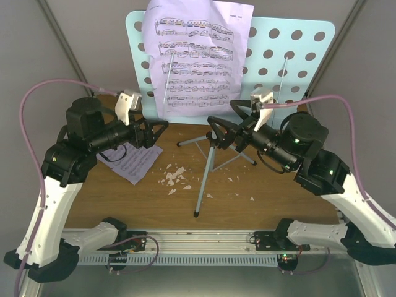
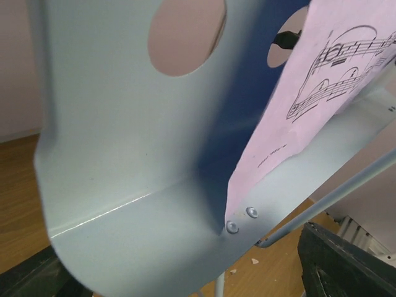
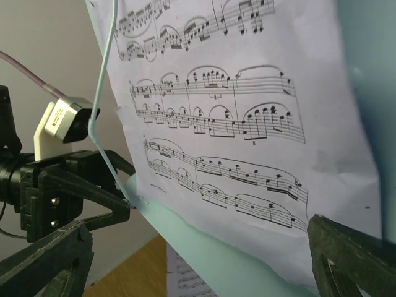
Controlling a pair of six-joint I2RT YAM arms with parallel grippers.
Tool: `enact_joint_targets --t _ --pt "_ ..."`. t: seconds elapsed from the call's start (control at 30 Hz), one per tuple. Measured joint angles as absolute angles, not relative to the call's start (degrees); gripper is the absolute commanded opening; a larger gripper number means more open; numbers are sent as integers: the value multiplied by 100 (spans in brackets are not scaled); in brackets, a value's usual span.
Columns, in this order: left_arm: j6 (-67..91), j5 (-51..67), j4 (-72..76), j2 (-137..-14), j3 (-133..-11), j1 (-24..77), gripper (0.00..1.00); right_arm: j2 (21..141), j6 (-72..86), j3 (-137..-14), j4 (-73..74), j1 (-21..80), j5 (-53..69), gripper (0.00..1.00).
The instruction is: Pack up the instrument practice props
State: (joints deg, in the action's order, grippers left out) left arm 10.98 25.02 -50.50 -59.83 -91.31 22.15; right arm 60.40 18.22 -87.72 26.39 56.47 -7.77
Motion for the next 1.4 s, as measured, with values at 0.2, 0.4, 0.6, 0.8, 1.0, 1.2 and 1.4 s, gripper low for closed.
enact_joint_targets --t 0.2,0.4,0.6,0.8,1.0,1.2,1.4 --pt "1103 2165 -5037 -5802 -9131 2235 94 5887 1798 -8851 2753 5638 -751 97" --pt "1109 1774 -5089 -5487 -9131 2241 95 5760 1723 -9065 2936 5631 -757 97" --pt "1109 1933 -5175 -5341 -9411 2246 87 5994 1601 -9673 3009 5627 -760 94" --pt "1168 2926 -4976 -5415 -9898 2248 82 6399 1485 -10053 3004 5540 -757 90" --pt "1367 3870 -4521 -5638 -9990 2248 78 6674 1459 -10202 2954 5325 -698 81" --pt "1474 4160 -4128 -5964 -10036 2248 75 6674 1466 -10202 2773 5199 -701 69" --pt "1505 4088 -3809 -6125 -10042 2248 71 6678 1413 -10202 2576 5159 -784 63"
